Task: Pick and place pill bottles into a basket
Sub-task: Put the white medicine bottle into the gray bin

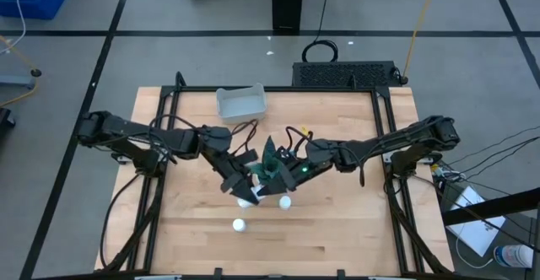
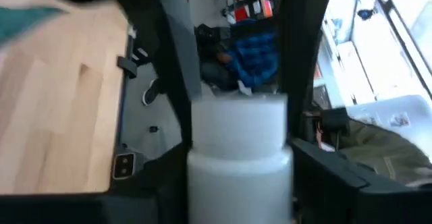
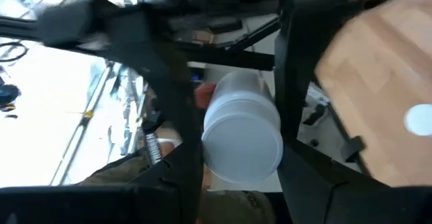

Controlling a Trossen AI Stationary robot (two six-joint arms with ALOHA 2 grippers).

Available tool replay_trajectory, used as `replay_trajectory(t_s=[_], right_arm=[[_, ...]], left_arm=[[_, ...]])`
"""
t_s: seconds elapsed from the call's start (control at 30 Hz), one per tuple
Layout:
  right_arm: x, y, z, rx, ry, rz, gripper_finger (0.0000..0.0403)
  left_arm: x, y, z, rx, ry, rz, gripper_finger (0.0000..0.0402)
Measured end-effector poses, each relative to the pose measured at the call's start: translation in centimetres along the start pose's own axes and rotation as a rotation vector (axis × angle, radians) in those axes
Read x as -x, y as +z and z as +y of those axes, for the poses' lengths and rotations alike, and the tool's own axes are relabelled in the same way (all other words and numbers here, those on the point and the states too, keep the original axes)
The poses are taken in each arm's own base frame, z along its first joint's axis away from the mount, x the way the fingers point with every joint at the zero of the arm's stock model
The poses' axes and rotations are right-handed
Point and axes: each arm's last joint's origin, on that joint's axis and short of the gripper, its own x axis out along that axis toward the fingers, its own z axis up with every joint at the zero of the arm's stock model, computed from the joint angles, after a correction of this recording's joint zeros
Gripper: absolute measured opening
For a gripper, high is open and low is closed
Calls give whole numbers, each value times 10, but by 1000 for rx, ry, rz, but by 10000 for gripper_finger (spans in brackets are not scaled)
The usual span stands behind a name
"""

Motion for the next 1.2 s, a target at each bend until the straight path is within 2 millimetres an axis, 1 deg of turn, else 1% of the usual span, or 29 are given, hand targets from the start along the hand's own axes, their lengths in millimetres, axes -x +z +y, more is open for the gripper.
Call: replay_trajectory(t_s=[0.07,0.13,0.23,0.3,0.4,0.6,0.77,0.87,1.07,1.2], right_arm=[[0,0,-1,-2,-7,7,151],[0,0,-1,0,-7,6,149],[0,-1,-1,4,-9,6,150],[0,0,-1,4,-8,6,152],[0,-1,-1,6,-4,9,151],[0,0,-1,7,-3,11,154],[0,0,0,29,8,4,166],[1,0,5,57,42,-9,180],[6,-7,19,139,80,-110,199],[9,-10,26,224,93,-198,197]], left_arm=[[0,0,0,2,5,-5,267],[0,0,0,-2,5,-13,284],[-2,-2,-1,-1,1,-1,288],[-4,-4,-2,-3,2,5,279],[-6,-7,-3,0,9,11,253],[-4,-5,1,6,38,-6,176],[5,3,5,39,12,18,175],[8,6,2,35,-21,22,175],[23,11,-16,-58,-96,-42,175],[46,11,-37,-197,-107,-188,175]])
